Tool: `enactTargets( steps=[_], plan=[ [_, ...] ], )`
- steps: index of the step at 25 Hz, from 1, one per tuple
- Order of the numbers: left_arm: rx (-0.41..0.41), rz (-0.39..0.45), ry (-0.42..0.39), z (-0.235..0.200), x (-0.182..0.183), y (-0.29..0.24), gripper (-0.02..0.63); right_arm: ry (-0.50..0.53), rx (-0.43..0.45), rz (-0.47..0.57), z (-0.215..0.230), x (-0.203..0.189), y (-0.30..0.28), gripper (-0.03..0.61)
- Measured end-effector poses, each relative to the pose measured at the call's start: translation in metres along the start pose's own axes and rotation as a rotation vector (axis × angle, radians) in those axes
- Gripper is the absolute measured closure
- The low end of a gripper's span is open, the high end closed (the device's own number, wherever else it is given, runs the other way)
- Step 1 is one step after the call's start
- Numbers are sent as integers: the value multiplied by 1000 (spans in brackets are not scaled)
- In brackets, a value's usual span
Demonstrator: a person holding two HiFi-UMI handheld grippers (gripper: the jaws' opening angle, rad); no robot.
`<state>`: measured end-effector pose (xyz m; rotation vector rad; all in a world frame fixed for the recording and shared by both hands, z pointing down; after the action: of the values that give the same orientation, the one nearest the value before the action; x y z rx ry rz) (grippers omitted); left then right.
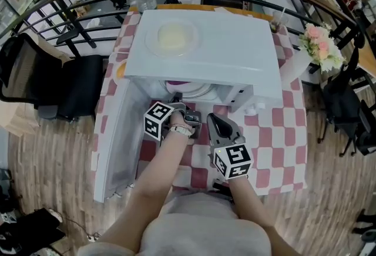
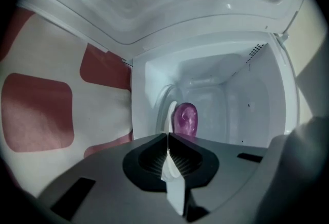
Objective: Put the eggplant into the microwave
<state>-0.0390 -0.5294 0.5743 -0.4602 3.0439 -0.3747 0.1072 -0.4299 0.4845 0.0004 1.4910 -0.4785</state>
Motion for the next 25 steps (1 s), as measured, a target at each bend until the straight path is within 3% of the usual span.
enactTargets(
  steps=[11, 16, 25],
  plan=[
    [73, -21, -35, 7, 0, 0, 589, -10, 0, -3, 1, -1, 0, 552],
    [70, -32, -45, 12, 1, 1, 526, -19, -8, -4, 5, -2, -2, 552],
    [67, -48, -14, 6, 1, 7, 508, -32, -19, -6, 5, -2, -3, 552]
  ],
)
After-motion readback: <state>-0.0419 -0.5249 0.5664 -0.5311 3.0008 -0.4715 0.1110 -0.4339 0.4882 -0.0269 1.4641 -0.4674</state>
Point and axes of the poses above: the fingertips, and each gripper's own axes: y backward along the fingers, z to its right, x out of its top, the point moved 5 cm from there along y, backward along the fingers, and after that the axes turned 10 degrees about -x, right-handed, at the moved point
